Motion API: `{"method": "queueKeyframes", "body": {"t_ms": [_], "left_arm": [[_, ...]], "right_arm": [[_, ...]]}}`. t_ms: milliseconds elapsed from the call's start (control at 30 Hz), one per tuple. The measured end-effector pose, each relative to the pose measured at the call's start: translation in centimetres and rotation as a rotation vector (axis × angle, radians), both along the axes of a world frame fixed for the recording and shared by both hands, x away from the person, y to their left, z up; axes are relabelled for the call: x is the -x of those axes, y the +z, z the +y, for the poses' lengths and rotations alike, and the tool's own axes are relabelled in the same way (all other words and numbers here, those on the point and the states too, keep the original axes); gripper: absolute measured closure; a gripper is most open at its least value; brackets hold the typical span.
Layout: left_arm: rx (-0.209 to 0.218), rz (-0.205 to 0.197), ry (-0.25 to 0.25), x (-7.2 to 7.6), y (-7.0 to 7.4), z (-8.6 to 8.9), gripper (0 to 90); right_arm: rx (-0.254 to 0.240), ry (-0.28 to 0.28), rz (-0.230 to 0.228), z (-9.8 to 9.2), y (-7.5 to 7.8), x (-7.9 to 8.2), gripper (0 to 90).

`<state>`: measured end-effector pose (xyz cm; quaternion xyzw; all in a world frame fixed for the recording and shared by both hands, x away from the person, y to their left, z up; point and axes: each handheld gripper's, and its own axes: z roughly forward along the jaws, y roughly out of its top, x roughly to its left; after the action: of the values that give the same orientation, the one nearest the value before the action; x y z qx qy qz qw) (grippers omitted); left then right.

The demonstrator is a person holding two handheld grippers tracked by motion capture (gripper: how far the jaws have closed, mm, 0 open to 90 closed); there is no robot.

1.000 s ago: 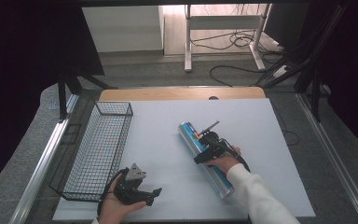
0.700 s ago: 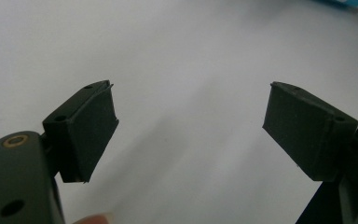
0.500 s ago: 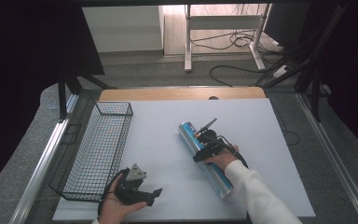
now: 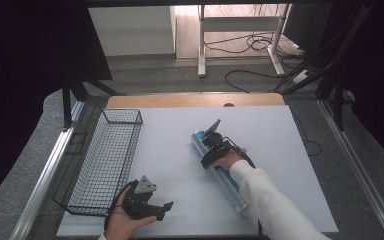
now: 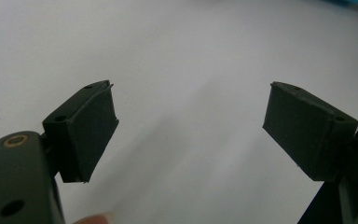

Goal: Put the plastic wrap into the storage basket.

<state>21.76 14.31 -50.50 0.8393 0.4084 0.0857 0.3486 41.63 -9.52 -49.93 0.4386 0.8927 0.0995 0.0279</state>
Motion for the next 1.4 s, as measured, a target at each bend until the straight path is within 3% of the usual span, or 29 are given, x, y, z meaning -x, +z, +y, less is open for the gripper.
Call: {"method": "queueKeyframes", "body": {"t_ms": [67, 233, 300, 400, 433, 500, 533, 633, 700, 767, 800, 900, 967, 1000, 1067, 1200, 1400], "left_arm": [[0.0, 0.0, -0.001, 0.0, 0.0, 0.0, 16.7], [0.0, -0.001, -0.007, 0.0, 0.0, -0.1, 16.7], [0.001, -0.001, -0.008, 0.1, 0.1, -0.1, 16.7], [0.004, -0.004, -0.009, 0.1, 0.1, -0.1, 16.7], [0.004, -0.005, -0.01, 0.2, 0.1, 0.0, 16.7], [0.004, -0.005, -0.008, 0.2, 0.1, 0.0, 16.7], [0.005, -0.006, -0.006, 0.2, 0.2, 0.1, 16.7], [0.007, -0.007, -0.004, 0.2, 0.2, 0.1, 16.7], [0.004, -0.006, 0.0, 0.1, 0.2, 0.1, 16.7], [0.002, -0.006, 0.0, 0.1, 0.2, 0.0, 16.7], [0.003, -0.005, -0.002, 0.1, 0.2, 0.0, 16.7], [0.002, -0.005, -0.003, 0.1, 0.1, -0.1, 16.7], [0.0, -0.005, -0.003, 0.1, 0.1, -0.1, 16.7], [0.0, -0.004, -0.002, 0.0, 0.1, -0.1, 16.7], [0.003, -0.003, 0.0, 0.0, 0.1, -0.1, 16.7], [0.003, -0.003, 0.003, -0.1, 0.1, 0.0, 16.7], [0.023, -0.005, 0.014, -0.2, 0.4, 0.1, 16.6]], "right_arm": [[0.002, -0.009, 0.011, 0.0, 0.0, -0.2, 30.0], [-0.001, -0.052, 0.095, -0.2, 0.2, -1.0, 31.3], [-0.004, -0.054, 0.1, -0.4, 0.2, -1.1, 31.4], [-0.037, -0.07, 0.132, -0.9, 0.3, -1.4, 31.7], [-0.07, -0.077, 0.164, -1.3, 0.5, -1.4, 31.8], [-0.076, -0.08, 0.168, -1.4, 0.6, -1.4, 31.8], [-0.106, -0.086, 0.186, -1.8, 1.0, -1.4, 31.9], [-0.132, -0.086, 0.187, -2.2, 1.6, -1.4, 31.9], [-0.193, -0.106, 0.185, -2.9, 2.8, -1.5, 32.0], [-0.211, -0.105, 0.179, -3.1, 3.1, -1.5, 32.0], [-0.254, -0.104, 0.158, -3.6, 4.1, -1.5, 32.0], [-0.316, -0.105, 0.131, -4.0, 5.6, -1.5, 32.0], [-0.333, -0.102, 0.124, -4.2, 5.9, -1.5, 32.1], [-0.375, -0.109, 0.11, -4.4, 7.1, -1.5, 32.0], [-0.382, -0.106, 0.097, -4.5, 7.5, -1.5, 32.0], [-0.448, -0.124, 0.042, -4.8, 9.6, -1.5, 32.0], [-0.508, -0.118, 0.012, -4.5, 10.9, -1.2, 32.0]]}}
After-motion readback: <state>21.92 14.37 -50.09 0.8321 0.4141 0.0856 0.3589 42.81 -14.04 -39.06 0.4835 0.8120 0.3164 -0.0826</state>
